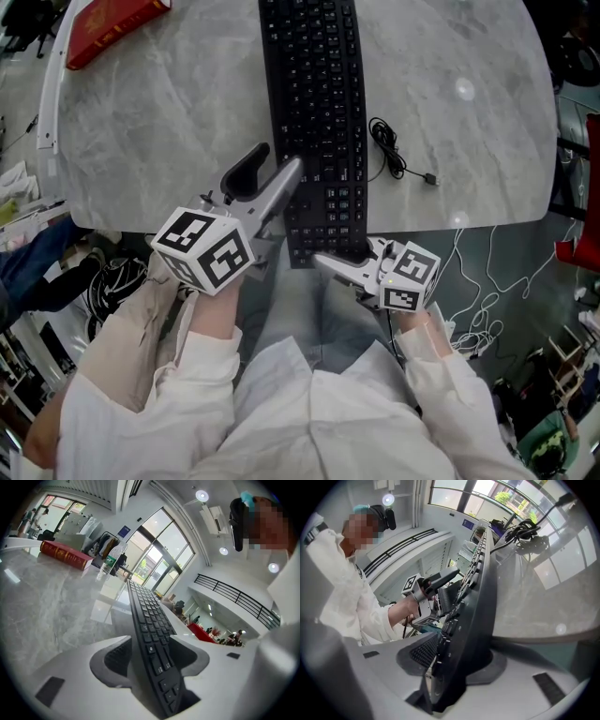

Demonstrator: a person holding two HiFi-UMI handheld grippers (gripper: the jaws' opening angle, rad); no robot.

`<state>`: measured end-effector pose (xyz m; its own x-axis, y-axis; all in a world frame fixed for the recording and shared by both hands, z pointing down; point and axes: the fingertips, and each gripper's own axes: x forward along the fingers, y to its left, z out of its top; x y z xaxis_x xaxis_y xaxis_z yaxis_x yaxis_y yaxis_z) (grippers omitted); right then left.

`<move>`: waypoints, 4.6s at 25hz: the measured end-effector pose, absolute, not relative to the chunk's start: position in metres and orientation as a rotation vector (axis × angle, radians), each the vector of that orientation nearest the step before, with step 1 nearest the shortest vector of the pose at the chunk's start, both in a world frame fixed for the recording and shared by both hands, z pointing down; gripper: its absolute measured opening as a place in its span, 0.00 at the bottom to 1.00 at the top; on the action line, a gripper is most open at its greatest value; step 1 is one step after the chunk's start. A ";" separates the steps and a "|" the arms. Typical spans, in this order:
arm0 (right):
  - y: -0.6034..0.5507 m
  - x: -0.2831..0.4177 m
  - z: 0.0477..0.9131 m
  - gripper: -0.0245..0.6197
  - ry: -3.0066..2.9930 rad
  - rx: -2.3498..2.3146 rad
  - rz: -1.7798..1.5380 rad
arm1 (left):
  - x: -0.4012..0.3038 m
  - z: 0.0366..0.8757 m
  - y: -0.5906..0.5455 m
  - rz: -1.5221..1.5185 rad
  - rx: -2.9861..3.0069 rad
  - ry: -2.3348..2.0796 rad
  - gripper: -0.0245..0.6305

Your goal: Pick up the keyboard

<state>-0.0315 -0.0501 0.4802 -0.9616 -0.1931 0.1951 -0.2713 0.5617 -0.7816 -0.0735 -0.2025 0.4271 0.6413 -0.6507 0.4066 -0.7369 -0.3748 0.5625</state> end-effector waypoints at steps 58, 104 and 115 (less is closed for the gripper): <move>-0.042 -0.032 0.465 0.30 -2.605 0.224 1.402 | -0.056 0.428 -0.222 0.097 2.086 -0.929 0.34; -0.040 -0.033 0.385 0.29 -2.722 0.075 1.518 | -0.058 0.345 -0.214 -0.138 2.302 -0.948 0.33; -0.049 -0.040 0.487 0.29 -2.739 0.075 1.520 | -0.062 0.446 -0.223 -0.134 2.332 -0.932 0.33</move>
